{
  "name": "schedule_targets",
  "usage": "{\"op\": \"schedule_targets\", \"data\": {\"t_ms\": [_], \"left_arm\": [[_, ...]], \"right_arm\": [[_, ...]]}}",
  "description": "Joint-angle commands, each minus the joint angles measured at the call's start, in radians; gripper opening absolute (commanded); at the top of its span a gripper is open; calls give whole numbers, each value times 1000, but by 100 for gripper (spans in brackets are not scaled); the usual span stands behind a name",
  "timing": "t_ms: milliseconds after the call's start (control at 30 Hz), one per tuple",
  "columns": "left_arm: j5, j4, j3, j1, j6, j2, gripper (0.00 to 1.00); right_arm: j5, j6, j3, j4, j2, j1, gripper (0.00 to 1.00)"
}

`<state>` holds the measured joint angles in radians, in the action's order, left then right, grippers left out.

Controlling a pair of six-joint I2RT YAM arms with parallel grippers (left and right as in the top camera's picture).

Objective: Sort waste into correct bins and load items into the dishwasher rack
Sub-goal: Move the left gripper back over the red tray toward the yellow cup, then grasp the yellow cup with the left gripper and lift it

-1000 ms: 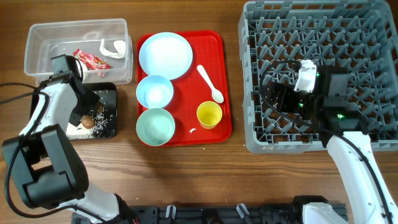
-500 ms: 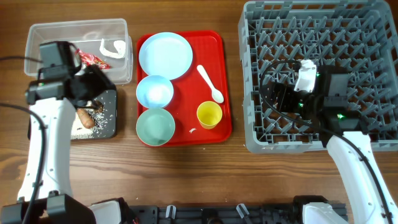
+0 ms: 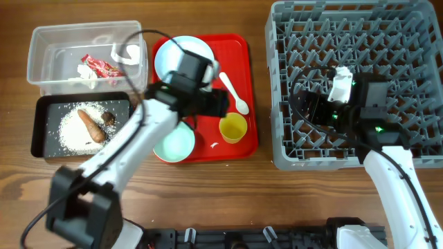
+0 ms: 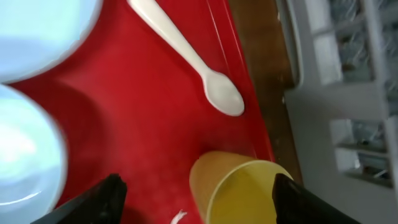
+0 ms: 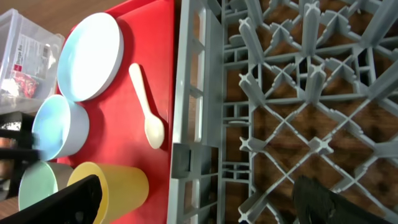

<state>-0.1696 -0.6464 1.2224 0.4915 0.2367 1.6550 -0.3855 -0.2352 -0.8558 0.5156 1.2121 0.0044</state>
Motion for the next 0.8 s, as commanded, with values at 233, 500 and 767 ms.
{"op": "schedule_targets", "data": {"t_ms": [233, 500, 767], "left_arm": [[24, -32, 7, 56, -24, 100, 54], [6, -53, 0, 68, -6, 102, 17], [-10, -52, -1, 68, 6, 130, 12]], "right_arm": [[-16, -11, -23, 9, 6, 6, 100], [-16, -12, -23, 9, 6, 6, 100], [-16, -11, -23, 10, 6, 6, 100]]}}
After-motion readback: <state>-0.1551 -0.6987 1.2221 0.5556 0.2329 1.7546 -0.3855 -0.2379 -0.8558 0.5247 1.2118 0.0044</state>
